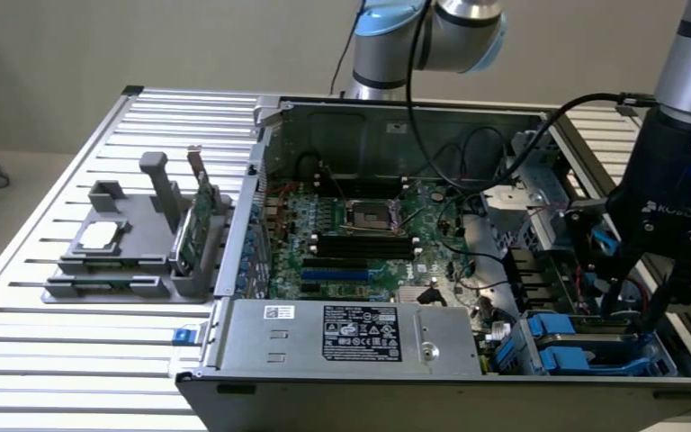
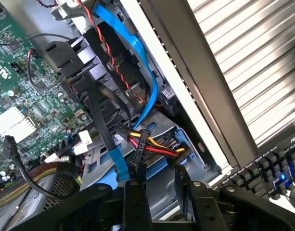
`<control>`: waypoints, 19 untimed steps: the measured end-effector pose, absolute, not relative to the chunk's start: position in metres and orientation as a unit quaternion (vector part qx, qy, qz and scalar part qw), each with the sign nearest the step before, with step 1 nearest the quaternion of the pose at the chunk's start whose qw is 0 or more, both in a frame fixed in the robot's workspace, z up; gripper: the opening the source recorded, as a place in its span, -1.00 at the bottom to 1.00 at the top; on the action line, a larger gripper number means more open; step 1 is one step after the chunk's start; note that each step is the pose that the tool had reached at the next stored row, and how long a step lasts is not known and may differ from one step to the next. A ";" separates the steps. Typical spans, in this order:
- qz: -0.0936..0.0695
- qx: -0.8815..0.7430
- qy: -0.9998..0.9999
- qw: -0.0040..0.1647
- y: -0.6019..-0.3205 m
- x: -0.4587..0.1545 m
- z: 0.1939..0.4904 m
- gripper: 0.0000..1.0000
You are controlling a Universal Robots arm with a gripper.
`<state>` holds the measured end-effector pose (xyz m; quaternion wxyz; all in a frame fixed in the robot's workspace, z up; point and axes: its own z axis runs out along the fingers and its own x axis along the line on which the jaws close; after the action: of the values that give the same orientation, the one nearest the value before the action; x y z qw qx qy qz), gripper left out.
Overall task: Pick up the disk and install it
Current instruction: 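Insert the first disk wire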
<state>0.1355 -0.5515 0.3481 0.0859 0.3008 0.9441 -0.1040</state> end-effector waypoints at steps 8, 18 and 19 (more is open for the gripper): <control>-0.105 0.315 0.939 0.085 -0.552 0.142 0.348 -0.26; -0.105 0.317 0.939 0.081 -0.561 0.152 0.348 -0.26; -0.104 0.317 0.939 0.080 -0.562 0.152 0.348 -0.26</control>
<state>0.1518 -0.5623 0.3481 0.0805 0.3167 0.9394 -0.1036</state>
